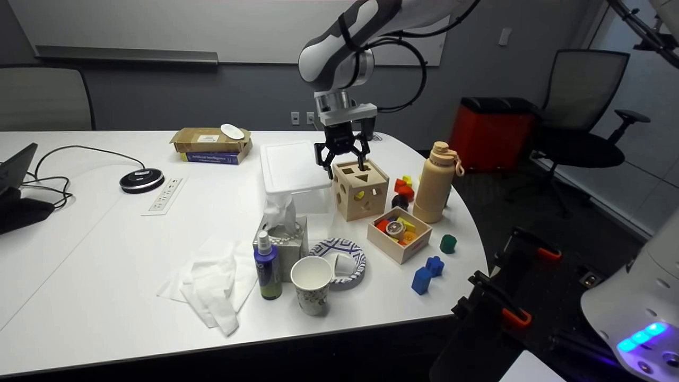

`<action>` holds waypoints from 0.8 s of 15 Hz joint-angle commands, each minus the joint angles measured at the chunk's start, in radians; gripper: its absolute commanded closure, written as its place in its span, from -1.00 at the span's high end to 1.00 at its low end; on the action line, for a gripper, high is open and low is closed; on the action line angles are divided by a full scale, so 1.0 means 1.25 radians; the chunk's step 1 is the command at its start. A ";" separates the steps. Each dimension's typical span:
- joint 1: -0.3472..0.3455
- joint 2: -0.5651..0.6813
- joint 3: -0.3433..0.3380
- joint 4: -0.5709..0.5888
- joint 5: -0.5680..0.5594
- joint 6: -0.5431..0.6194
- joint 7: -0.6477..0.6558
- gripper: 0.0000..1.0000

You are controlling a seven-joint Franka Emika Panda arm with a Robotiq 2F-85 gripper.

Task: Close the lid on the box, then pick up the yellow and blue objects and put them in the box

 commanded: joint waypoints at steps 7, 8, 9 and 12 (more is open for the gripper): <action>0.070 -0.108 -0.017 -0.346 -0.102 0.261 -0.025 1.00; 0.074 -0.119 -0.014 -0.388 -0.104 0.298 -0.027 1.00; 0.080 -0.131 -0.013 -0.430 -0.107 0.332 -0.026 1.00; 0.096 -0.176 -0.008 -0.558 -0.106 0.429 -0.023 1.00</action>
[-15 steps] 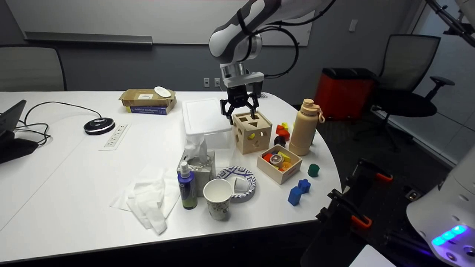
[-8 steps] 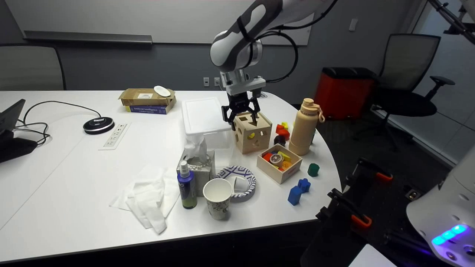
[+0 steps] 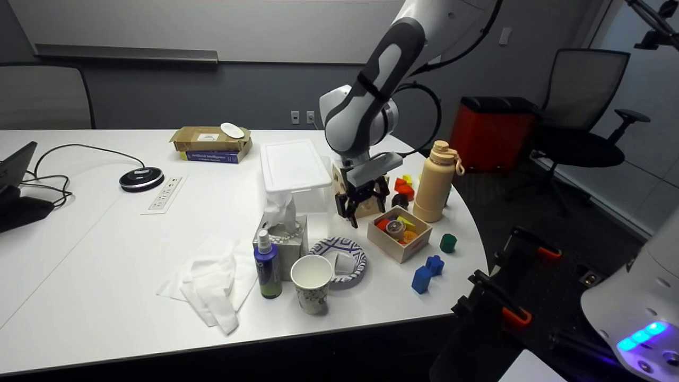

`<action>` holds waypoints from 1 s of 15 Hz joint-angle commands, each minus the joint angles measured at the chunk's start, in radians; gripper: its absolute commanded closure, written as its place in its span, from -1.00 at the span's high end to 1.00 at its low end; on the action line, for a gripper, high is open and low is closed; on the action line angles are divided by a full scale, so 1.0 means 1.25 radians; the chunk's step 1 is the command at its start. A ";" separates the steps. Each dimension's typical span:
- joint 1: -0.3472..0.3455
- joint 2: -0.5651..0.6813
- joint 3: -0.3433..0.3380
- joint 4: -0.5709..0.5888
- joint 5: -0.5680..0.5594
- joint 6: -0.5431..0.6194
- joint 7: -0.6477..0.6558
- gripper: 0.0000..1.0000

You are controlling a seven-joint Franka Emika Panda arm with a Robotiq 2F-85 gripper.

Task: Close the lid on the box, then pick up the yellow and blue objects and put them in the box

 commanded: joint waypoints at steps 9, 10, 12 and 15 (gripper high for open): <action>0.088 -0.257 -0.044 -0.557 0.003 0.325 0.108 1.00; 0.088 -0.278 -0.055 -0.605 0.012 0.367 0.126 1.00; 0.065 -0.323 -0.070 -0.702 0.047 0.465 0.133 1.00; 0.000 -0.291 -0.066 -0.682 0.125 0.546 0.092 1.00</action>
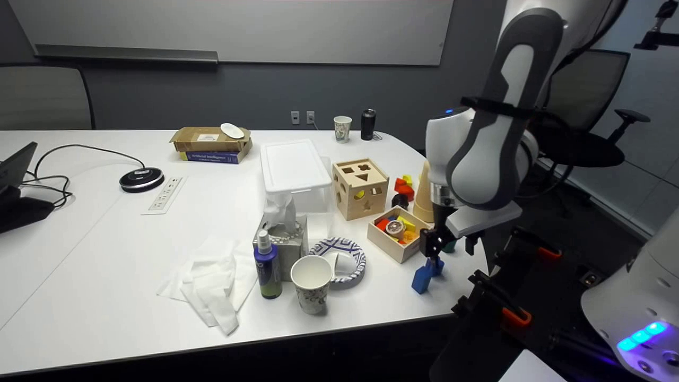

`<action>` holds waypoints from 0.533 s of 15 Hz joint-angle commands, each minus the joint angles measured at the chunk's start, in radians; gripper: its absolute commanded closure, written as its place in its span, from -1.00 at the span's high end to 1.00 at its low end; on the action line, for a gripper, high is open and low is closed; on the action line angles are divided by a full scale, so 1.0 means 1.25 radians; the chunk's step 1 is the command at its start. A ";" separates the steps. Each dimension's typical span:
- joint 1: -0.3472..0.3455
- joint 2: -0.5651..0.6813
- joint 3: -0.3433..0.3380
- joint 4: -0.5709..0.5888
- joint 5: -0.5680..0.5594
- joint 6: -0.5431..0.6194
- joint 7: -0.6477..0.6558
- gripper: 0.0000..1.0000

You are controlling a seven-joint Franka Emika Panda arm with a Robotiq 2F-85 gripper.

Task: Close the lid on the box, then pick up the yellow and blue objects and put them in the box

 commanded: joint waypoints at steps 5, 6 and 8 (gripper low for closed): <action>-0.148 -0.011 0.034 0.008 0.132 0.135 -0.081 1.00; -0.148 -0.003 0.034 0.010 0.131 0.137 -0.091 1.00; -0.138 0.000 0.033 -0.002 0.126 0.130 -0.099 1.00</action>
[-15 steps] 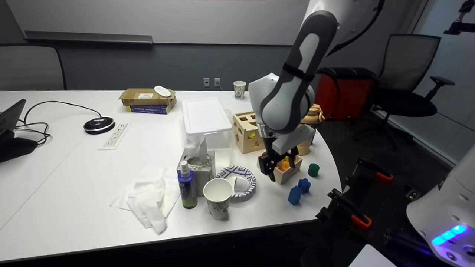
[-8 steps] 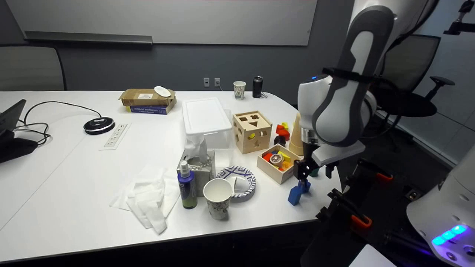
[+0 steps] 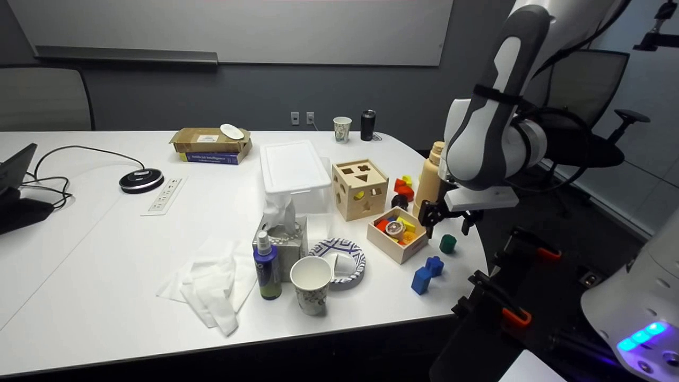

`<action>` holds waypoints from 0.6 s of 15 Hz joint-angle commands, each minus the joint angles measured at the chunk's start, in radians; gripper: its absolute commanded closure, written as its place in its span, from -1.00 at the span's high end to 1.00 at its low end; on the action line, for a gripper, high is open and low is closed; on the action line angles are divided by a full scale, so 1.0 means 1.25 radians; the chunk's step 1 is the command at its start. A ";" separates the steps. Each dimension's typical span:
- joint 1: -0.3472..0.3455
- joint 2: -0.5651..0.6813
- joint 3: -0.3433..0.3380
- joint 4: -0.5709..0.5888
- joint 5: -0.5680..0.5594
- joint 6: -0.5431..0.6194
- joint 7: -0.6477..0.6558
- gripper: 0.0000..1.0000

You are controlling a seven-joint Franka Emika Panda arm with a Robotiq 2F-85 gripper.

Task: Close the lid on the box, then pick up the yellow and blue objects and put them in the box

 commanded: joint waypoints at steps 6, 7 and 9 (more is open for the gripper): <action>0.021 0.085 0.013 0.025 0.015 0.015 -0.031 1.00; 0.025 0.096 0.012 0.032 0.015 0.015 -0.031 1.00; 0.040 0.124 0.004 0.049 0.013 0.020 -0.029 1.00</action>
